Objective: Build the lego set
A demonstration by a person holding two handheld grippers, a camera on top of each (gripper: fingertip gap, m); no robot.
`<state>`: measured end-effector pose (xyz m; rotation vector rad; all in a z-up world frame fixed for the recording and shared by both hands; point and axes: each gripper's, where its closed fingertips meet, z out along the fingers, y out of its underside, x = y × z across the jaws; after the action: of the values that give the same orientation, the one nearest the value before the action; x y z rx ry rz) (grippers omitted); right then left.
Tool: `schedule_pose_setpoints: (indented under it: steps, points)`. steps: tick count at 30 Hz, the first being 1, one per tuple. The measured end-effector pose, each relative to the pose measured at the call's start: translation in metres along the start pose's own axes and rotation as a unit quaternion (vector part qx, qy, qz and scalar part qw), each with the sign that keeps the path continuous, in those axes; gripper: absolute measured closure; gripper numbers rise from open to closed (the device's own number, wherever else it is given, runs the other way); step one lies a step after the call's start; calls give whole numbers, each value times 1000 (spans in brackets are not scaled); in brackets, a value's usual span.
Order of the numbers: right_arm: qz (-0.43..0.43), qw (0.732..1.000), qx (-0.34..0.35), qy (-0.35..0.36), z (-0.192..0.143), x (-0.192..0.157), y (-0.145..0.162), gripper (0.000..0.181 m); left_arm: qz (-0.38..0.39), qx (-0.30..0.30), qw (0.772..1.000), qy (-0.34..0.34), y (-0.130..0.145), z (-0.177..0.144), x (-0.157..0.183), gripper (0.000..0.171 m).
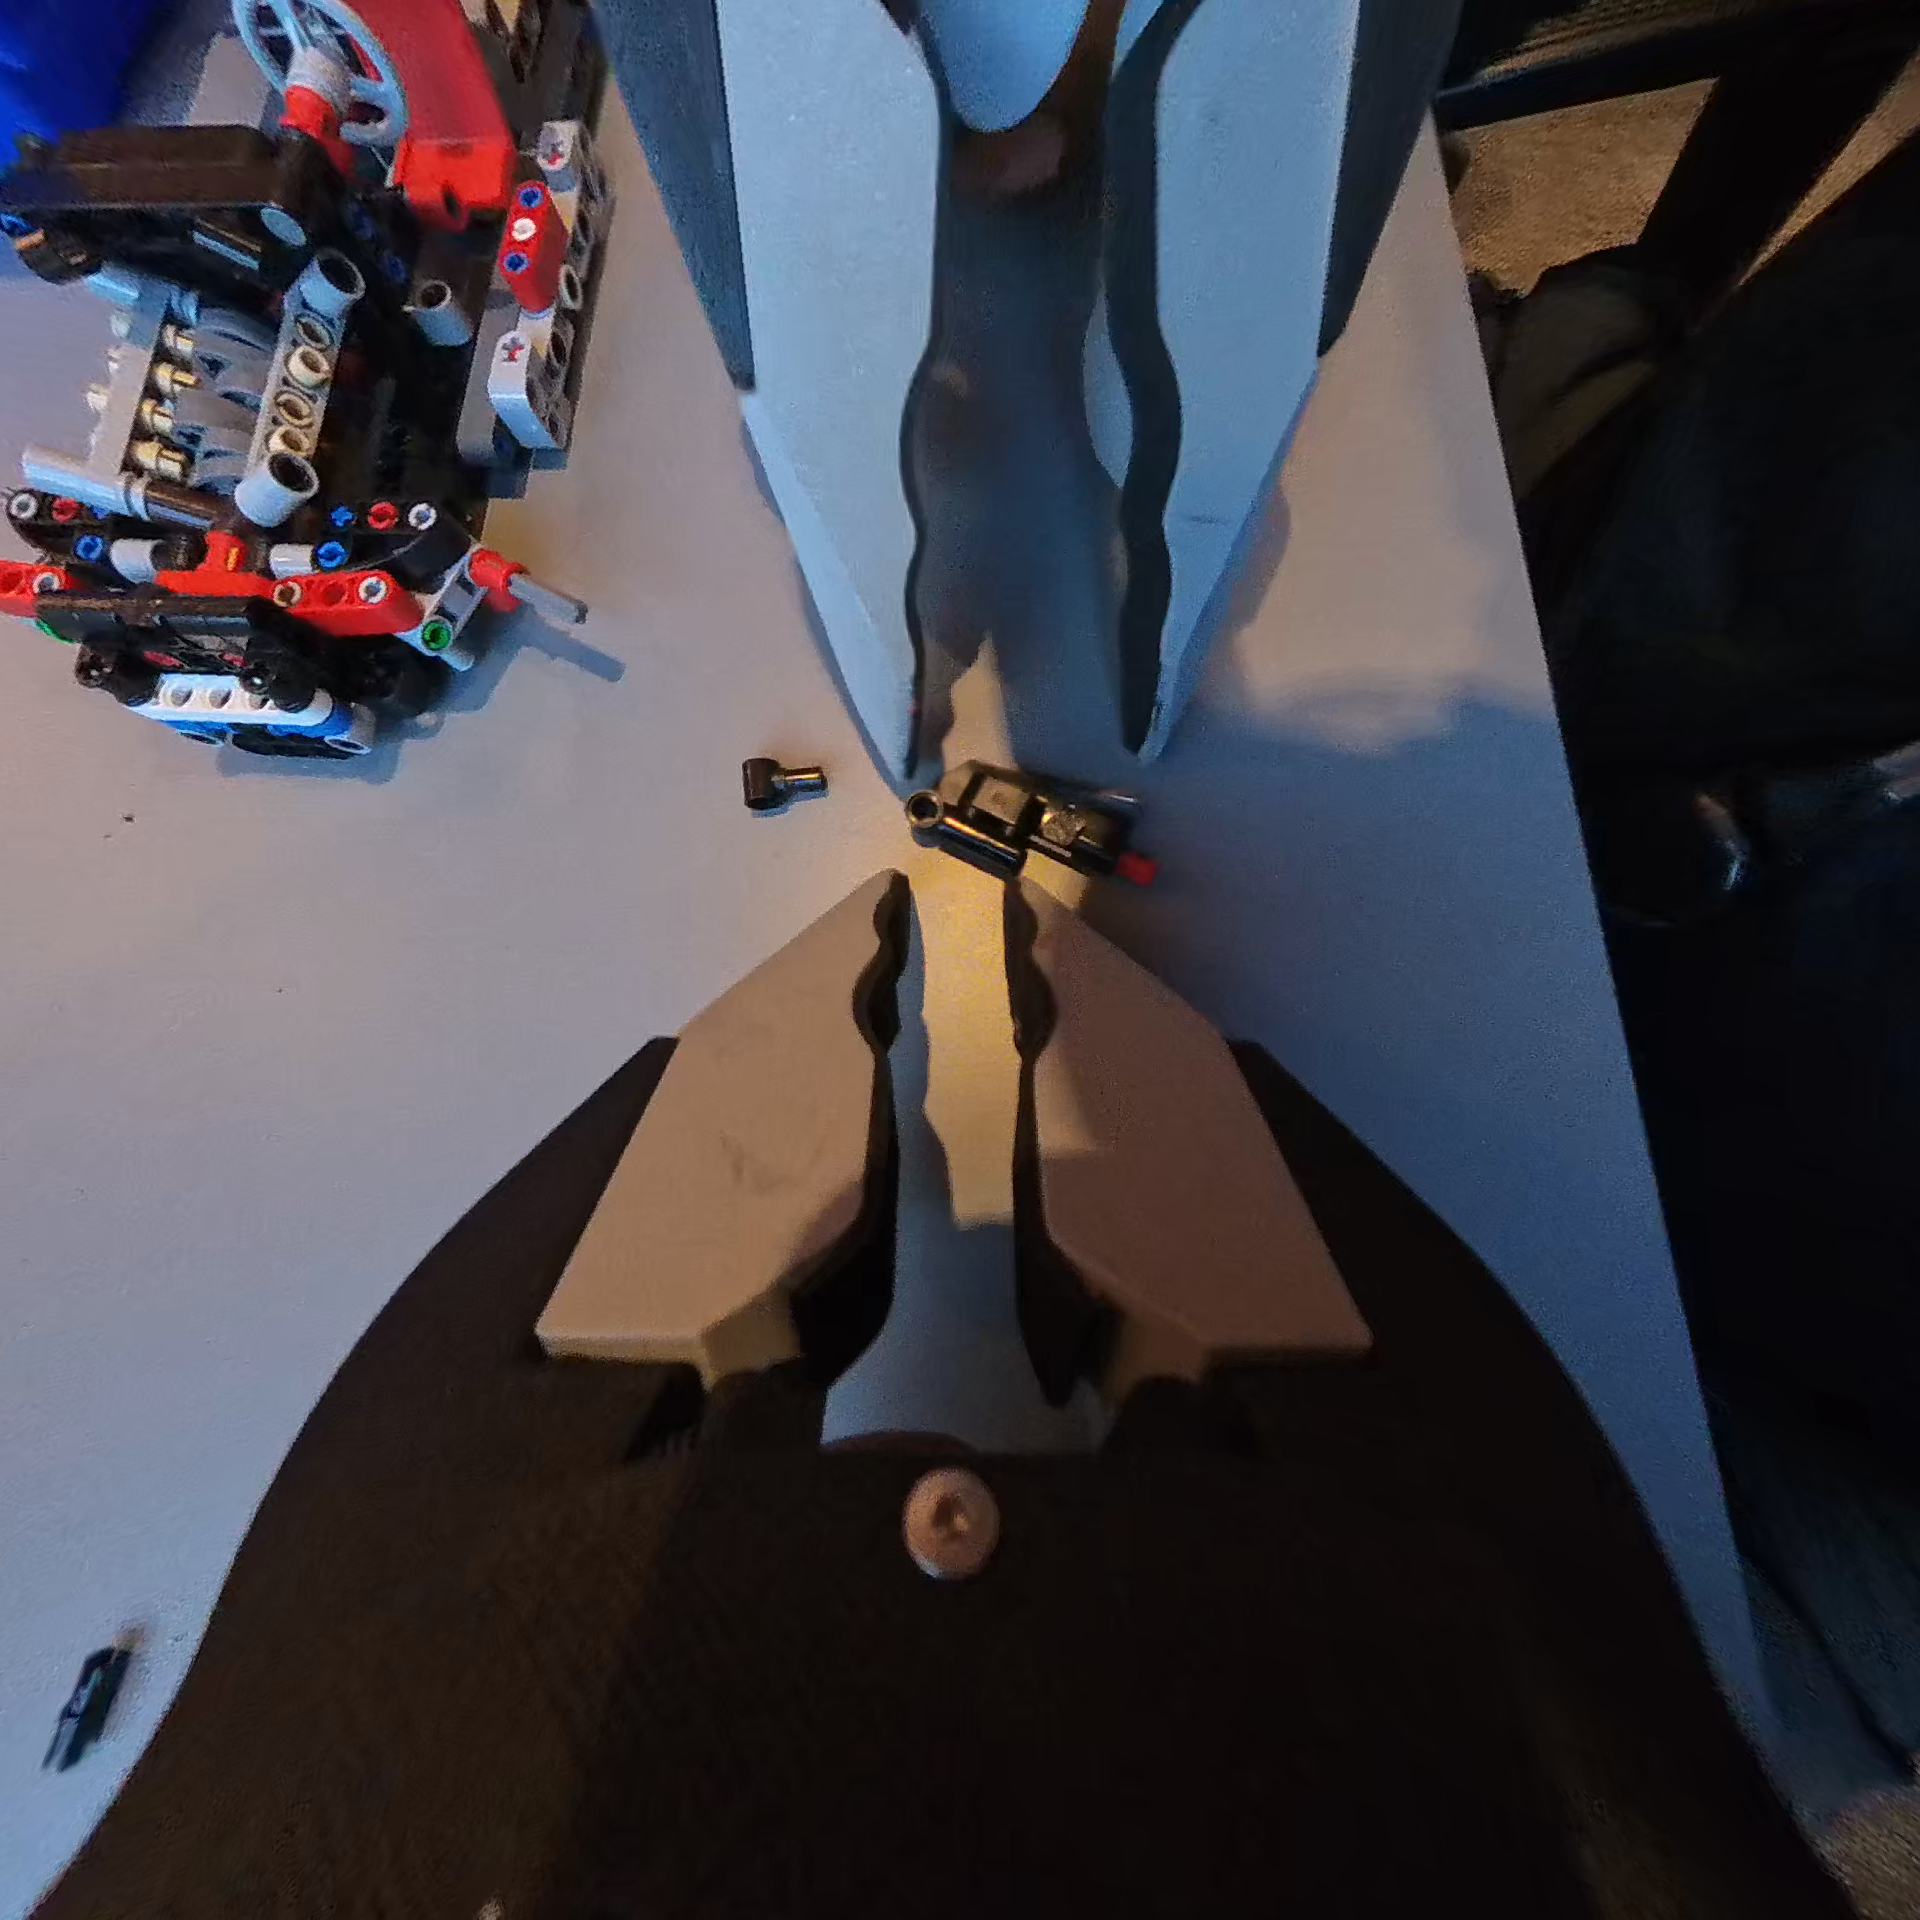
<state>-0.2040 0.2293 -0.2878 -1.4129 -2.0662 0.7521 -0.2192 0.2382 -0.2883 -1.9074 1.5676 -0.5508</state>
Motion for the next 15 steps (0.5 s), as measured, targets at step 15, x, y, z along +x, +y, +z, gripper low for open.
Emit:
schedule_pose_setpoints:
  steps: [15]
  points:
    - [143, 987, 61, 41, 1, -19, -24, 153, 116, -28, 991, 59, -2, 1, -7, 138]
